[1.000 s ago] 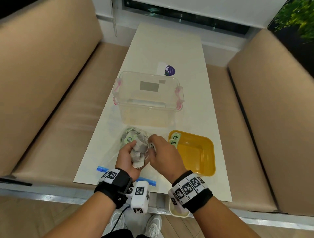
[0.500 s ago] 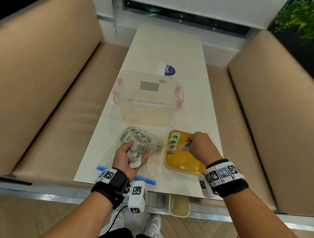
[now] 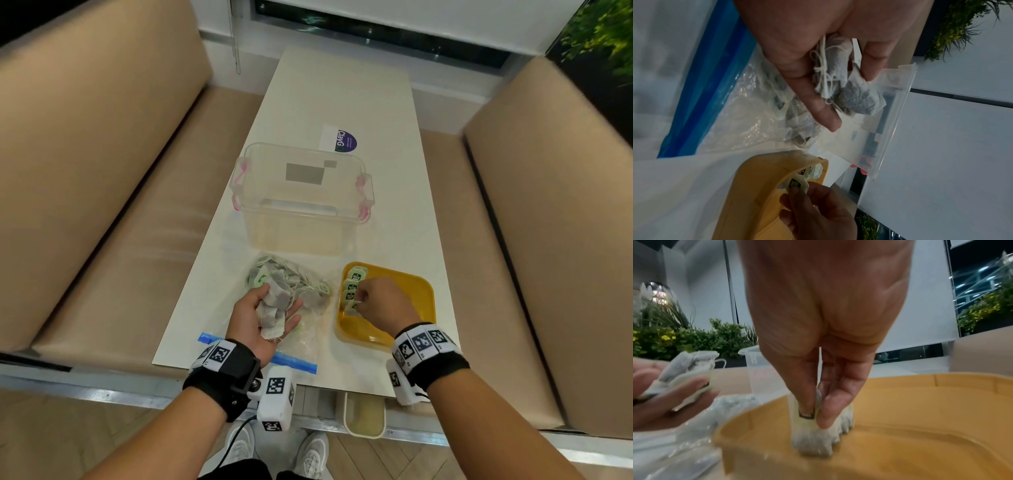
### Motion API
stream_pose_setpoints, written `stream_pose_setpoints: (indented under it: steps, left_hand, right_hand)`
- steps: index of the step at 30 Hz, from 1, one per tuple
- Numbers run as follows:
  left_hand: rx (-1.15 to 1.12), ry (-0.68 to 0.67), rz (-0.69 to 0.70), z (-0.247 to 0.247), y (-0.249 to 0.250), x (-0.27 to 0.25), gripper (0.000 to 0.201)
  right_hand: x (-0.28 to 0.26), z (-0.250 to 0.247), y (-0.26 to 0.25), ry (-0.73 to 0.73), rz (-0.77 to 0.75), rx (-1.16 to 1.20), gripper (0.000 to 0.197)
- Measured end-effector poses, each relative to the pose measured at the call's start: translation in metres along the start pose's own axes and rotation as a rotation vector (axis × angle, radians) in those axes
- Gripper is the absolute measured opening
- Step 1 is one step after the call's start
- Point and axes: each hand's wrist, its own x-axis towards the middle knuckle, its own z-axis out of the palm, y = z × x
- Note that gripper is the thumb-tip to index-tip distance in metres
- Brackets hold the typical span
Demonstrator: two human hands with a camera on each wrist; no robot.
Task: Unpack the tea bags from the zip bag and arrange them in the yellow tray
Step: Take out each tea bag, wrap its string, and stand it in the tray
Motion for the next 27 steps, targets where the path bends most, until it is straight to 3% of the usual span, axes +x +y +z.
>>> stream_pose_setpoints:
  steps: [12, 17, 27]
  left_hand:
    - [-0.011, 0.005, -0.005, 0.0, 0.001, 0.0, 0.031]
    - [-0.012, 0.009, -0.02, 0.0, 0.0, 0.0, 0.032]
    - [-0.017, 0.016, -0.019, 0.001, 0.0, 0.0, 0.029]
  right_hand:
    - [0.014, 0.033, -0.004, 0.07, -0.005, -0.027, 0.013]
    - [0.02, 0.046, 0.002, 0.08, 0.026, -0.056, 0.041]
    - [0.023, 0.051, 0.003, 0.117, 0.094, 0.039, 0.052]
